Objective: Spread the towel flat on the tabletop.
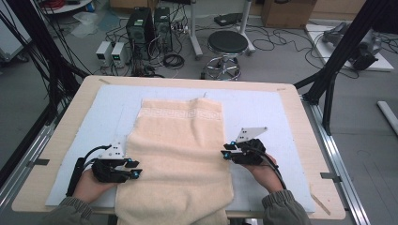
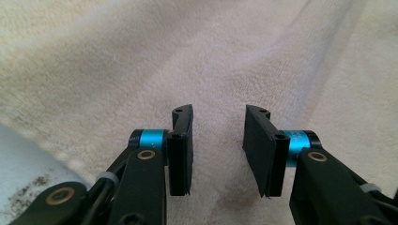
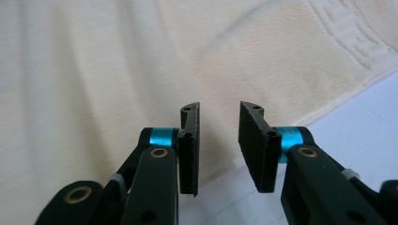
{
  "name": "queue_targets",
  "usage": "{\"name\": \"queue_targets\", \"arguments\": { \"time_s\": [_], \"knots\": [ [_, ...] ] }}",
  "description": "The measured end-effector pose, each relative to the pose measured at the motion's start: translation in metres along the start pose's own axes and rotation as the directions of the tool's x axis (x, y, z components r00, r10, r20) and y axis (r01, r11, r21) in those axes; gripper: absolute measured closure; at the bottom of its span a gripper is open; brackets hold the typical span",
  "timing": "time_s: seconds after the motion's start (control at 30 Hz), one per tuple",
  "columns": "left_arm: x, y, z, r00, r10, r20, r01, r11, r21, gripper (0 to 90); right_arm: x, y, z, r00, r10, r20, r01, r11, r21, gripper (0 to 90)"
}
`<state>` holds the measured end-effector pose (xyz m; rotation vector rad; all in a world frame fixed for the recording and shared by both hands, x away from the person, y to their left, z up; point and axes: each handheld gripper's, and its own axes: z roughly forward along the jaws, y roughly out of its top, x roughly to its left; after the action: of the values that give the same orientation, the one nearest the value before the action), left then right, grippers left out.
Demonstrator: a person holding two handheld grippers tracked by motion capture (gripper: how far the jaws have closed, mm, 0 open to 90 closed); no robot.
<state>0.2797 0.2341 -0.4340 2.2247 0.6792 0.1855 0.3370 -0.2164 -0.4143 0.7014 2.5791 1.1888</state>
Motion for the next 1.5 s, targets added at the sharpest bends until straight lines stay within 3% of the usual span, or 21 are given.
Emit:
{"name": "queue_targets", "arguments": {
  "time_s": [0.07,0.2,0.3,0.37,0.47,0.53,0.67,0.83,0.93,1.03,1.17,1.23,1.3,1.33,1.37,1.4,1.5],
  "knots": [
    [0.0,-0.002,0.002,1.0,-0.003,-0.001,0.003,1.0,-0.009,62.7,-0.01,0.005,0.01,0.9997,0.02,0.014,-0.02,1.0,0.0,67.8],
    [0.0,-0.003,0.002,1.0,0.009,-0.003,-0.009,0.9998,-0.015,63.2,-0.024,0.011,0.036,0.9986,0.03,0.044,-0.033,0.997,0.069,63.4],
    [0.001,-0.003,0.002,1.0,-0.003,-0.004,0.003,0.9998,-0.018,63.7,-0.028,0.01,0.048,0.9985,0.038,0.04,-0.041,0.996,0.082,74.4],
    [0.0,-0.003,0.002,1.0,0.0,-0.005,0.0,0.9998,-0.02,63.7,-0.03,0.01,0.048,0.9981,0.047,0.04,-0.05,0.996,0.073,84.5],
    [0.0,-0.004,0.002,0.9999,0.009,-0.012,-0.009,0.9998,-0.019,63.5,-0.035,0.012,0.046,0.9952,0.034,0.091,-0.043,0.995,0.091,86.0],
    [-0.001,-0.003,0.001,0.9999,0.003,-0.015,-0.003,0.9998,-0.02,62.6,-0.042,0.011,0.044,0.99,0.05,0.132,-0.063,0.994,0.094,85.8],
    [-0.002,-0.002,-0.005,0.9997,0.003,-0.025,-0.004,0.9989,-0.046,60.6,-0.041,0.013,0.032,0.9909,0.076,0.111,-0.082,0.995,0.052,76.0],
    [-0.01,0.0,-0.014,0.9996,0.012,-0.025,-0.014,0.9963,-0.085,58.6,-0.013,0.016,0.002,0.999,0.015,0.042,-0.015,1.0,-0.012,69.1],
    [-0.02,-0.001,-0.019,0.9992,0.033,-0.023,-0.035,0.9943,-0.101,57.8,0.012,0.013,-0.016,0.9992,-0.04,0.007,0.04,0.999,-0.03,65.8],
    [-0.032,-0.005,-0.025,0.9982,0.059,-0.013,-0.06,0.993,-0.101,56.5,0.034,0.006,-0.03,0.9972,-0.064,-0.039,0.062,0.997,-0.045,63.4],
    [-0.046,-0.014,-0.032,0.9967,0.081,0.007,-0.08,0.9919,-0.098,54.6,0.063,-0.011,-0.043,0.9873,-0.114,-0.11,0.106,0.992,-0.073,60.6],
    [-0.05,-0.018,-0.032,0.995,0.094,0.034,-0.092,0.9926,-0.08,54.6,0.077,-0.021,-0.042,0.9776,-0.136,-0.161,0.128,0.99,-0.054,59.8],
    [-0.052,-0.023,-0.028,0.9882,0.095,0.12,-0.091,0.995,-0.041,57.7,0.085,-0.028,-0.038,0.9662,-0.161,-0.201,0.158,0.987,-0.031,59.5],
    [-0.054,-0.025,-0.025,0.9862,0.104,0.129,-0.103,0.9946,-0.014,58.1,0.089,-0.031,-0.035,0.9599,-0.165,-0.227,0.166,0.986,-0.014,59.5],
    [-0.056,-0.026,-0.022,0.9842,0.119,0.131,-0.121,0.9926,0.009,58.1,0.091,-0.034,-0.031,0.9559,-0.166,-0.242,0.17,0.985,-0.003,59.6],
    [-0.058,-0.028,-0.019,0.9829,0.134,0.126,-0.135,0.9908,0.0,58.1,0.093,-0.036,-0.027,0.9518,-0.166,-0.258,0.175,0.985,0.011,60.4],
    [-0.056,-0.029,-0.019,0.9849,0.141,0.1,-0.141,0.99,-0.011,68.0,0.097,-0.043,-0.016,0.946,-0.164,-0.28,0.185,0.982,0.049,78.6]
  ]
}}
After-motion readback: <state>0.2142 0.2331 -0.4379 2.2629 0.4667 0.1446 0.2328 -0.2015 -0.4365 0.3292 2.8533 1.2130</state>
